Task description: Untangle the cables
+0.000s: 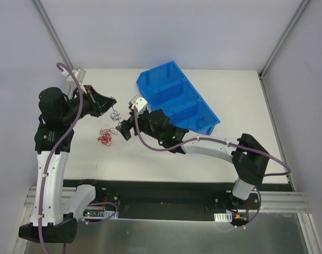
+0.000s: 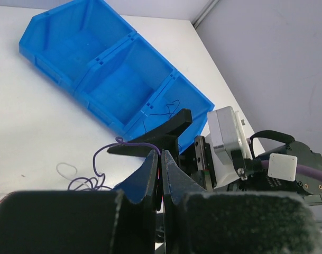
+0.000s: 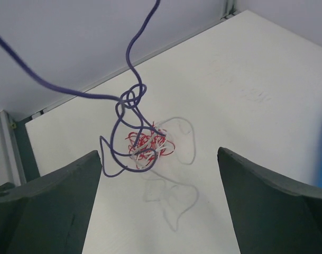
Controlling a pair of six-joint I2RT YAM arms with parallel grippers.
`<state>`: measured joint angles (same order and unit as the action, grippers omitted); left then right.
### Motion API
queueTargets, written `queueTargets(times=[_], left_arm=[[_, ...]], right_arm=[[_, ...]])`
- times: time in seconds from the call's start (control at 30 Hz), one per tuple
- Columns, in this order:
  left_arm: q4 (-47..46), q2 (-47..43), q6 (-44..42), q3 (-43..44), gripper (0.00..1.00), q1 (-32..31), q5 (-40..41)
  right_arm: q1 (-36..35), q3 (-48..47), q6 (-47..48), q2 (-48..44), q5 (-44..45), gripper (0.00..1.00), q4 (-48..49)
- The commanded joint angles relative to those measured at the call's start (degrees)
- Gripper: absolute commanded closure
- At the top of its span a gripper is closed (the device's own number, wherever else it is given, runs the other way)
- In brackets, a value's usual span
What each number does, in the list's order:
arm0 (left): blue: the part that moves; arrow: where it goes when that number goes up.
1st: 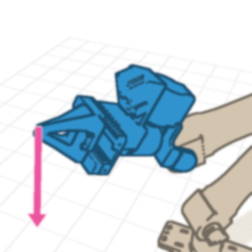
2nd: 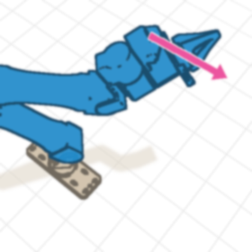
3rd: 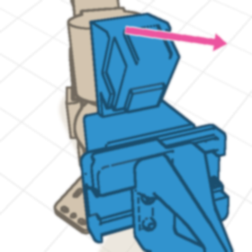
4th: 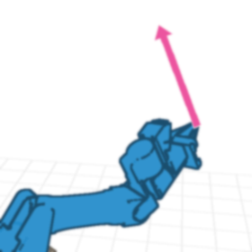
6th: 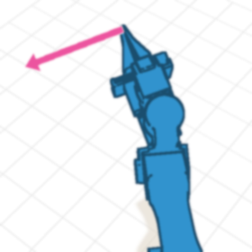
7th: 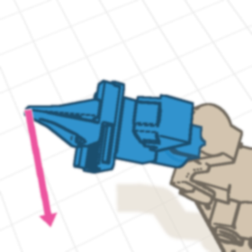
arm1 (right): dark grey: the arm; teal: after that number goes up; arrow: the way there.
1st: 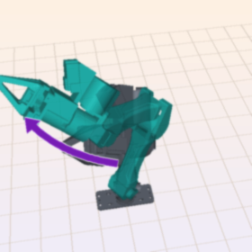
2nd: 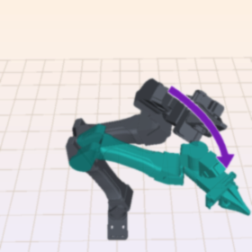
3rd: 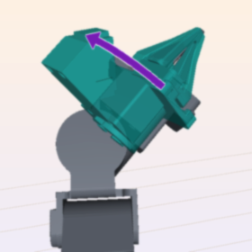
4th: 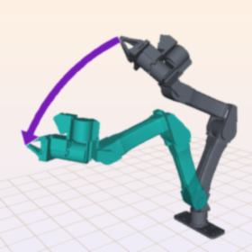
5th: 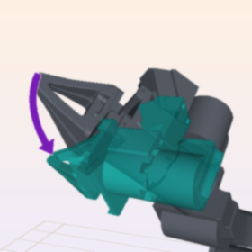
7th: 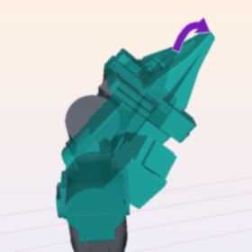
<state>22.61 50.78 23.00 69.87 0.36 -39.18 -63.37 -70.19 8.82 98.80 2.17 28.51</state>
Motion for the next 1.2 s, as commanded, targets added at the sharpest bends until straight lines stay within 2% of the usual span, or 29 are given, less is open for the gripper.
queueTargets(times=[0.0, 0.1, 0.23, 0.33, 0.4, 0.47, 0.5, 0.67, 0.83, 0.93, 1.1, 1.17], left_arm=[[-3.3, -1.8, 3.0, 1.8, 1.0, -0.2, -1.4], [-3.3, -2.2, 4.6, 3.7, 1.0, -0.2, -0.7], [-3.3, -1.2, 6.6, 6.3, 1.0, -0.3, -1.1], [-3.3, -1.1, 7.6, 7.4, 1.0, -0.2, -0.3], [-3.3, -1.7, 7.3, 8.1, 1.0, -0.2, 2.4], [-3.2, -2.1, 6.6, 9.7, 1.0, -0.2, 5.1], [-3.2, -2.1, 6.4, 10.9, 1.0, -0.2, 5.9], [-2.4, -1.7, 4.5, 18.8, 1.0, -0.2, 13.6], [-2.4, -2.3, 3.0, 25.2, 1.0, -0.2, 22.1], [-2.4, -2.6, 3.1, 27.5, 1.0, -0.3, 24.8], [-2.6, 0.6, 2.7, 34.2, 1.0, -0.3, 25.2], [-2.6, 1.9, 3.5, 36.4, 1.0, -0.2, 24.6]], right_arm=[[0.7, -1.3, 4.0, 0.6, 4.9, 0.06, 7.4], [1.7, -4.6, 0.8, 3.6, -0.9, 0.11, 9.0], [1.1, -8.5, -5.2, 9.1, -5.9, 0.28, 13.4], [1.3, -11.1, -6.6, 13.3, -5.4, 0.58, 13.7], [1.4, -10.2, -5.9, 15.3, -6.3, 0.74, 14.7], [1.8, -8.7, -6.6, 16.5, -6.7, 0.95, 15.5], [2.0, -7.6, -7.9, 16.8, -6.7, 0.99, 16.4], [3.9, -7.7, -15.4, 19.1, -10.1, 0.99, 18.0], [4.0, -11.4, -15.8, 21.1, -11.6, 0.95, 13.1], [4.7, -13.4, -17.2, 22.2, -11.6, 0.95, 9.9], [6.5, -18.2, -22.3, 26.3, -16.4, 0.8, 6.8], [6.8, -20.1, -23.1, 27.4, -17.4, 0.81, 5.3]])
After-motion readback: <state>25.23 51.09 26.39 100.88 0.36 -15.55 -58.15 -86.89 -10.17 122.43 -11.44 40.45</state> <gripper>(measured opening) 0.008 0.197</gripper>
